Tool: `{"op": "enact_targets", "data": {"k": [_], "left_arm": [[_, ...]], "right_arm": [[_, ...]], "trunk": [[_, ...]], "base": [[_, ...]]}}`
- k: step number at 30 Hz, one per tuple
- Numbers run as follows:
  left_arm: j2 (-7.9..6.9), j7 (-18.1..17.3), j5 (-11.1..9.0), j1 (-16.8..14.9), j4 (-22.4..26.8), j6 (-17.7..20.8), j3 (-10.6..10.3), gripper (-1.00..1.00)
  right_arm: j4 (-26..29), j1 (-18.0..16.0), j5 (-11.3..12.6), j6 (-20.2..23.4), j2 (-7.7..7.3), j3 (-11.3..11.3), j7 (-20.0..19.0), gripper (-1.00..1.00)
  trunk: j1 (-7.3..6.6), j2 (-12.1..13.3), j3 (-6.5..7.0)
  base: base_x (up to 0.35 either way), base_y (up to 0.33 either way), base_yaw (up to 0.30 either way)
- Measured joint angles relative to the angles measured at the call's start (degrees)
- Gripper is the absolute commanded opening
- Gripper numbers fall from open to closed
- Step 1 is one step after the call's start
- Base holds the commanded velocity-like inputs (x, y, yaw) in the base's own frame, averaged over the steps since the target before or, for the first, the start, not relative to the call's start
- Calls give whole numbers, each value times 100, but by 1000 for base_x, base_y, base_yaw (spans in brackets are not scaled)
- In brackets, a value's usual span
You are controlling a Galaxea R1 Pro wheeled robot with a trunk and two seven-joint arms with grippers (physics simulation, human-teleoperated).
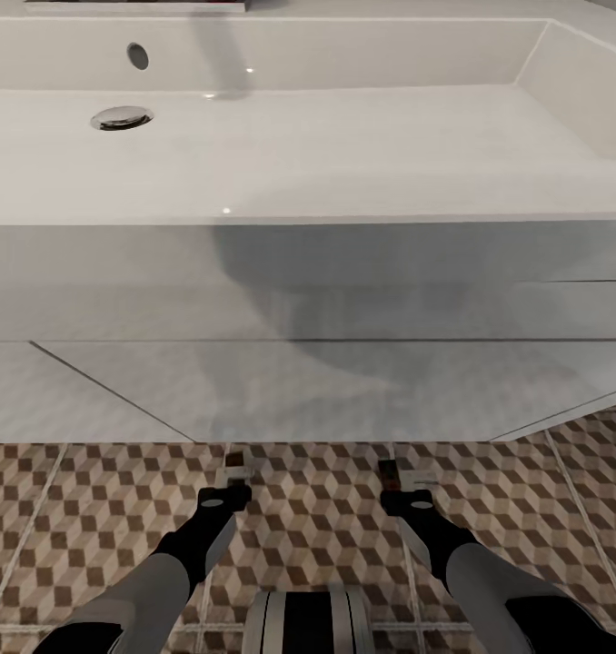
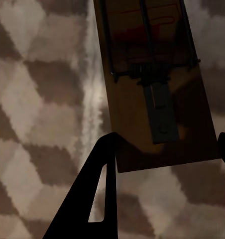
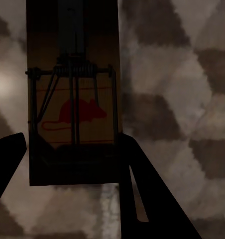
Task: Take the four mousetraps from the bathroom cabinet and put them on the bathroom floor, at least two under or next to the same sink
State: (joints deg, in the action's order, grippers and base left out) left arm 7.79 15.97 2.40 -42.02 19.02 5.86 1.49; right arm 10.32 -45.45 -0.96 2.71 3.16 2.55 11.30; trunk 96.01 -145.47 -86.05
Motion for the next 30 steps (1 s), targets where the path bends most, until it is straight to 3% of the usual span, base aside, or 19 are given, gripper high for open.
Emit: {"op": "enact_targets", "data": {"k": [30], "left_arm": [[0,0,-6,0,37,0,3,-100]], "right_arm": [[63,-5,-56,-112,8,10,-9,-100]], "trunk": [[0,0,0]], "base": [[0,0,0]]}}
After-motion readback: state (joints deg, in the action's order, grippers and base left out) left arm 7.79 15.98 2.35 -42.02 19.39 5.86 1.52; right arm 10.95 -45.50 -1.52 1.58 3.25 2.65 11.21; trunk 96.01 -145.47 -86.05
